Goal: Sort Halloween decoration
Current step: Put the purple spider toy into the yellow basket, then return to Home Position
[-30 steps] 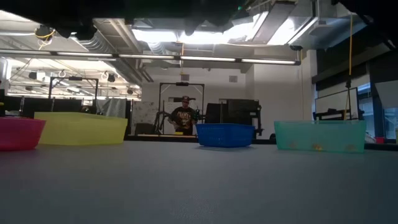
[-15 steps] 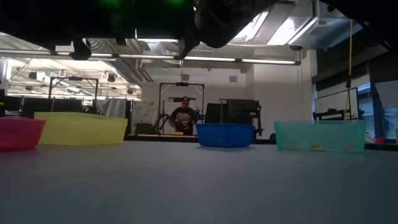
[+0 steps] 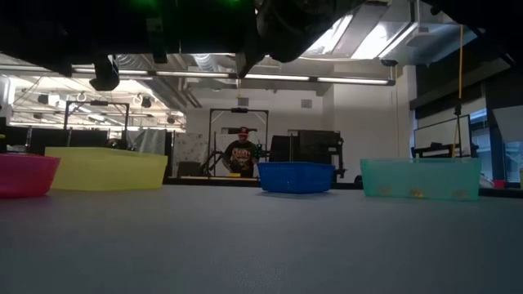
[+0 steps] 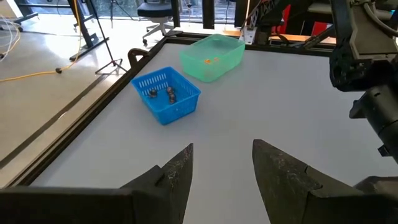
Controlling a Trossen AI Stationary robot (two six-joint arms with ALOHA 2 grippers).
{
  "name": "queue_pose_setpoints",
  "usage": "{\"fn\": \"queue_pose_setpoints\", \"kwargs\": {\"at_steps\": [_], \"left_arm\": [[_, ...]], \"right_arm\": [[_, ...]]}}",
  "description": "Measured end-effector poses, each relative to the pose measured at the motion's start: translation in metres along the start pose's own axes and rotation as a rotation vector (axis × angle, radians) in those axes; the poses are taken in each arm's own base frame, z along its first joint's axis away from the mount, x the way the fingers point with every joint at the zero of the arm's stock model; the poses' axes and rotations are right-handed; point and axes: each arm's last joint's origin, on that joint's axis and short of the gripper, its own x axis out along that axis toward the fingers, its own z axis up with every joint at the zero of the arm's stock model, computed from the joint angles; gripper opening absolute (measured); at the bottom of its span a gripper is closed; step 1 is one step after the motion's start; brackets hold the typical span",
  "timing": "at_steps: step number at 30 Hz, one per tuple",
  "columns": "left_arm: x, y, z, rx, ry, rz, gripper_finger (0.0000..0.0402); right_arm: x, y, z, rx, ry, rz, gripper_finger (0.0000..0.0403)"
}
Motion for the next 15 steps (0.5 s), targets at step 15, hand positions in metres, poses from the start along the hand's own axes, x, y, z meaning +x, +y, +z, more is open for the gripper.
{"fn": "queue_pose_setpoints", "kwargs": {"at_steps": [15], "left_arm": [[0.001,-0.002,0.006,-0.026,-0.046,-0.010,0.0151]], "right_arm": [[-0.008,0.001,0.024,-0.069,0.054,-0.008,0.0215]]}}
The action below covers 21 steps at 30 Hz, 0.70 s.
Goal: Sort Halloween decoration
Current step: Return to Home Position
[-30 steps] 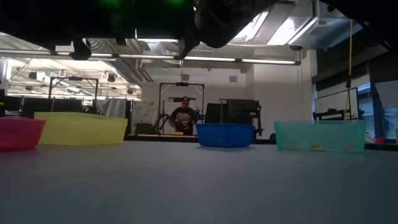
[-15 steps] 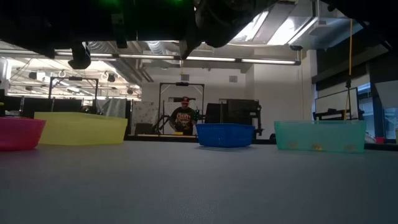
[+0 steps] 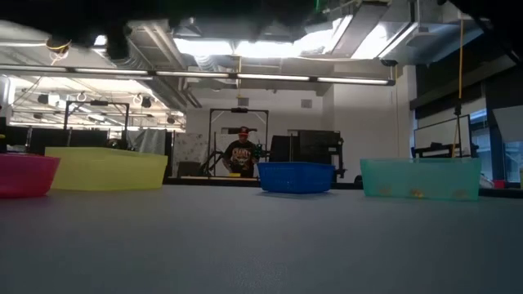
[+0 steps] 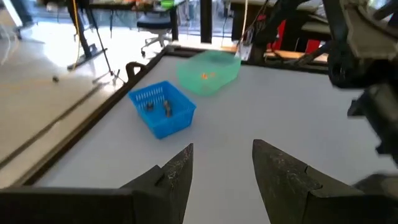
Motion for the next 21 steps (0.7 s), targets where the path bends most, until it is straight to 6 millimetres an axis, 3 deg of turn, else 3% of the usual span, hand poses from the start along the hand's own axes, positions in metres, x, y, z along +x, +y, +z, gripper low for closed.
{"fn": "queue_pose_setpoints", "kwargs": {"at_steps": [8,13,15,19,21], "left_arm": [[0.005,-0.005,0.013,0.050,-0.106,0.013,0.0151],[0.011,-0.005,0.016,0.038,-0.221,0.024,0.0151],[0.019,-0.006,0.007,0.050,-0.258,0.006,0.0151],[0.030,-0.002,-0.011,0.050,-0.286,0.027,0.0151],[0.031,0.002,-0.018,0.049,-0.281,0.051,0.0151]], "right_arm": [[-0.044,-0.004,0.074,-0.138,0.129,0.006,0.0108],[-0.089,-0.016,0.122,-0.128,0.214,0.001,0.0018],[-0.111,-0.023,0.140,-0.120,0.250,0.010,0.0007],[-0.159,-0.032,0.173,-0.097,0.308,0.059,0.0021],[-0.182,-0.035,0.181,-0.114,0.367,0.072,0.0019]]}}
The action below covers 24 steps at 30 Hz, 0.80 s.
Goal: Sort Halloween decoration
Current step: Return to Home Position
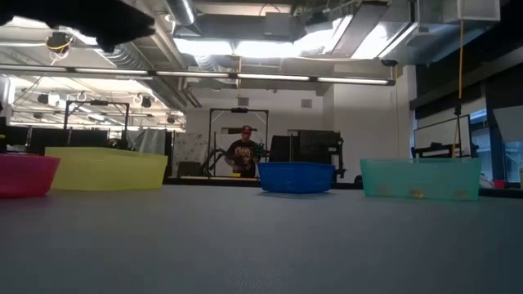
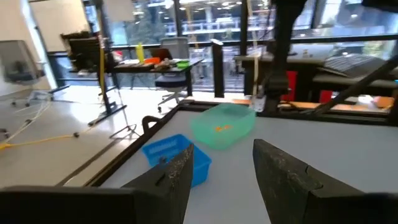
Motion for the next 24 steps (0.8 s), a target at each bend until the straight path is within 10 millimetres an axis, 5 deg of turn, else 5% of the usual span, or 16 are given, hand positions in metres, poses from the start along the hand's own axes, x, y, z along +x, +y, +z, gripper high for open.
{"fn": "queue_pose_setpoints", "kwargs": {"at_steps": [10,24], "left_arm": [[-0.028,0.024,-0.011,-0.019,-0.068,0.073,0.0151],[-0.039,0.029,-0.025,-0.005,-0.037,0.040,0.0151]], "right_arm": [[-0.049,-0.010,-0.051,0.037,0.138,-0.005,0.0008],[-0.101,-0.042,-0.172,0.219,-0.195,-0.226,0.0005]]}}
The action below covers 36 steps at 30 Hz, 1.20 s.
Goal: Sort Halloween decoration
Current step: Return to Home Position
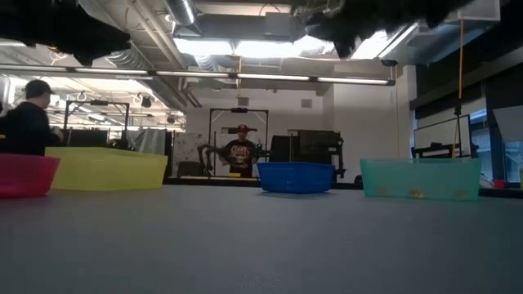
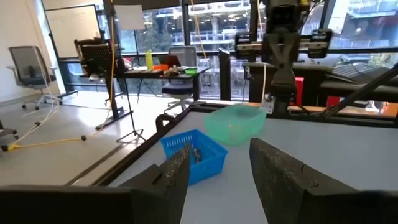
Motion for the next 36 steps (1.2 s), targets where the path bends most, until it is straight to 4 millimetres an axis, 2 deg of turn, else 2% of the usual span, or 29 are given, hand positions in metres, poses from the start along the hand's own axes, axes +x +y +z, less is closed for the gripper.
{"fn": "queue_pose_setpoints", "kwargs": {"at_steps": [5,11,18,27,33,36], "left_arm": [[0.011,-0.007,-0.029,-0.009,-0.018,0.000,0.0151],[0.016,-0.010,-0.054,0.008,0.008,0.026,0.0151],[0.017,-0.010,-0.062,0.031,0.038,0.059,0.0151],[0.017,-0.010,-0.062,0.075,0.042,0.058,0.0151],[0.013,-0.008,-0.064,0.071,0.173,0.057,0.0151],[0.011,-0.007,-0.067,0.042,0.228,0.053,0.0151]], "right_arm": [[-0.007,-0.024,-0.040,0.130,-0.036,0.012,0.0005],[-0.014,-0.040,-0.065,0.157,-0.101,0.020,0.0005],[-0.020,-0.049,-0.075,0.151,-0.140,-0.022,0.0005],[-0.021,-0.046,-0.088,0.185,-0.107,-0.018,0.0005],[-0.040,-0.035,-0.086,0.165,-0.161,-0.021,0.0005],[-0.054,-0.027,-0.094,0.156,-0.188,-0.035,0.0005]]}}
